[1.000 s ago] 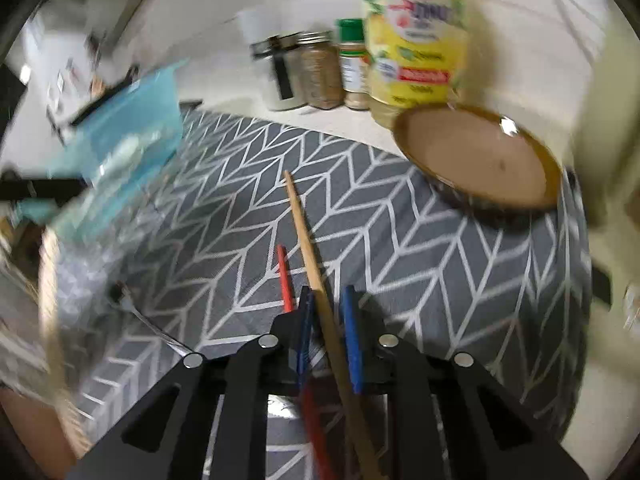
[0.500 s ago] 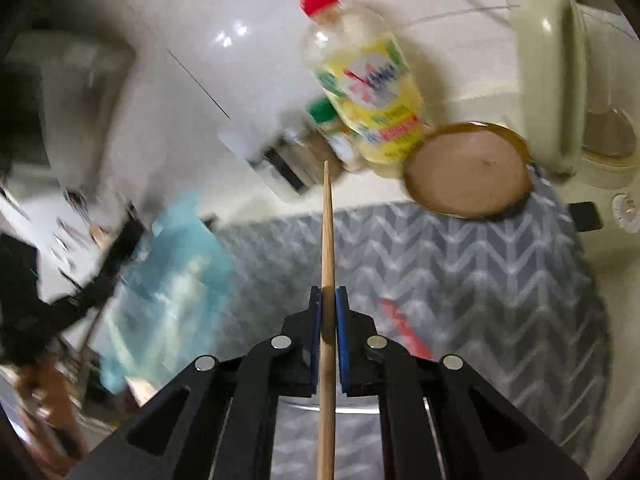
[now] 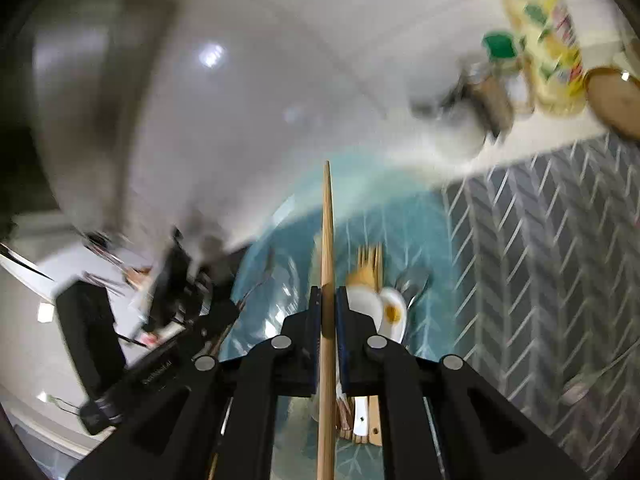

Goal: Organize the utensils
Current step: 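Carry the fork and chopstick into the blue basin and open both tools, then grasp the metal spoon with the left tool while the right tool grasps the red spatula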

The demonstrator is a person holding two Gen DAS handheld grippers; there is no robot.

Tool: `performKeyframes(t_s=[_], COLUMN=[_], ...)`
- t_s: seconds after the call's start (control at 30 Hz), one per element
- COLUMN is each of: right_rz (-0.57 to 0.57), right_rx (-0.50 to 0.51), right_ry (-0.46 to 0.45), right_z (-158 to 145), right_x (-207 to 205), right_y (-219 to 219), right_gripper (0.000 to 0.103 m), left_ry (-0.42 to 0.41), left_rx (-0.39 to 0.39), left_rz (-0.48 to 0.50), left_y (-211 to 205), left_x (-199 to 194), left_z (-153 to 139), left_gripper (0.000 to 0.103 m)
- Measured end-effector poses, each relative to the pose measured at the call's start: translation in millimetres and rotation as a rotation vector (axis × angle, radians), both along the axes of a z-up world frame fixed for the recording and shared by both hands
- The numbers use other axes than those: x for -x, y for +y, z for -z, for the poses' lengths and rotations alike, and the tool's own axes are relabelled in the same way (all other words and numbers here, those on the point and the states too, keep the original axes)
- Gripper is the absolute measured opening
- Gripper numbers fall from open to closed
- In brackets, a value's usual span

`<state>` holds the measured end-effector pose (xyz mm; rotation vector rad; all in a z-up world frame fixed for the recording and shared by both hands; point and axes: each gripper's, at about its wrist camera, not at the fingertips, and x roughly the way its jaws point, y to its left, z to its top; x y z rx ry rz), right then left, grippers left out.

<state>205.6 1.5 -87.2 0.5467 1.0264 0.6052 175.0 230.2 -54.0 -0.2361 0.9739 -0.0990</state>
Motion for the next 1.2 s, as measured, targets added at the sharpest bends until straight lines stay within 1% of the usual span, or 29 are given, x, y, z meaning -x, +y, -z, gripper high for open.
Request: performKeyframes(t_s=[0.07, 0.13, 0.27, 0.33, 0.47, 0.53, 0.57, 0.63, 0.7, 0.73, 0.77, 0.8, 0.83, 0.87, 0.9, 0.93, 0.97, 1.0, 1.03, 1.07, 1.1, 1.13, 1.17, 1.2], right_rz=[0.007, 0.013, 0.001, 0.005, -0.028, -0.031, -0.032, -0.032, -0.026, -0.021, -0.017, -0.010, 0.000, 0.015, 0.033, 0.070, 0.097, 0.128, 0.142, 0.147, 0.171, 0.192, 0.198, 0.199], right_rx=[0.078, 0.134, 0.251, 0.294, 0.372, 0.372, 0.371, 0.367, 0.360, 0.323, 0.280, 0.246, 0.218, 0.188, 0.183, 0.198, 0.214, 0.242, 0.271, 0.295, 0.333, 0.340, 0.328, 0.305], right_ry=[0.046, 0.078, 0.084, 0.101, 0.131, 0.138, 0.140, 0.110, 0.044, -0.010, -0.074, -0.151, -0.239, -0.348, -0.415, -0.485, -0.526, -0.567, -0.568, -0.548, -0.503, -0.466, -0.436, -0.383], right_z=[17, 28, 37, 40, 44, 43, 42, 28, 5, -12, -31, -53, -75, -96, -108, -117, -121, -121, -116, -109, -98, -86, -76, -61], right_x=[1, -1, -3, -3, -7, -8, -9, -7, -5, -1, 4, 10, 18, 29, 35, 42, 46, 50, 50, 49, 46, 45, 44, 44], right_y=[23, 36, 56, 62, 68, 67, 63, 51, 35, 21, 6, -13, -34, -61, -81, -107, -124, -148, -168, -183, -206, -226, -238, -259], right_gripper=[0.008, 0.008, 0.008, 0.008, 0.009, 0.009, 0.009, 0.009, 0.009, 0.009, 0.009, 0.009, 0.012, 0.019, 0.041, 0.063, 0.066, 0.066, 0.066, 0.066, 0.066, 0.066, 0.066, 0.066], left_ry=[0.036, 0.068, 0.097, 0.090, 0.092, 0.089, 0.082, 0.067, 0.015, -0.031, -0.075, -0.120, -0.188, -0.236, -0.268, -0.285, -0.287, -0.282, -0.264, -0.232, -0.191, -0.176, -0.146, -0.111], left_rx=[0.012, 0.031, 0.032, 0.009, 0.025, 0.029, 0.031, 0.036, 0.045, 0.048, 0.044, 0.034, 0.013, 0.001, -0.003, -0.001, 0.003, 0.010, 0.012, -0.004, -0.028, -0.037, -0.058, -0.086], left_rz=[0.009, 0.003, 0.004, 0.018, 0.013, -0.003, -0.010, -0.018, -0.004, 0.019, 0.047, 0.080, 0.136, 0.189, 0.238, 0.296, 0.331, 0.372, 0.407, 0.431, 0.456, 0.478, 0.516, 0.550], left_y=[4, 8, 8, 3, 4, 8, 9, 11, 5, -3, -12, -24, -44, -63, -80, -103, -120, -142, -167, -190, -213, -227, -251, -272], left_x=[-4, -8, -6, -5, -7, -5, -3, -1, 5, 10, 16, 22, 33, 40, 47, 53, 57, 59, 59, 58, 57, 56, 54, 50], left_z=[16, 32, 49, 52, 52, 49, 45, 35, 11, -6, -20, -34, -54, -67, -74, -79, -79, -74, -64, -52, -38, -27, -7, 14], left_gripper=[0.007, 0.007, 0.007, 0.008, 0.009, 0.011, 0.014, 0.015, 0.016, 0.019, 0.028, 0.035, 0.048, 0.053, 0.054, 0.055, 0.055, 0.055, 0.055, 0.055, 0.055, 0.055, 0.055, 0.055])
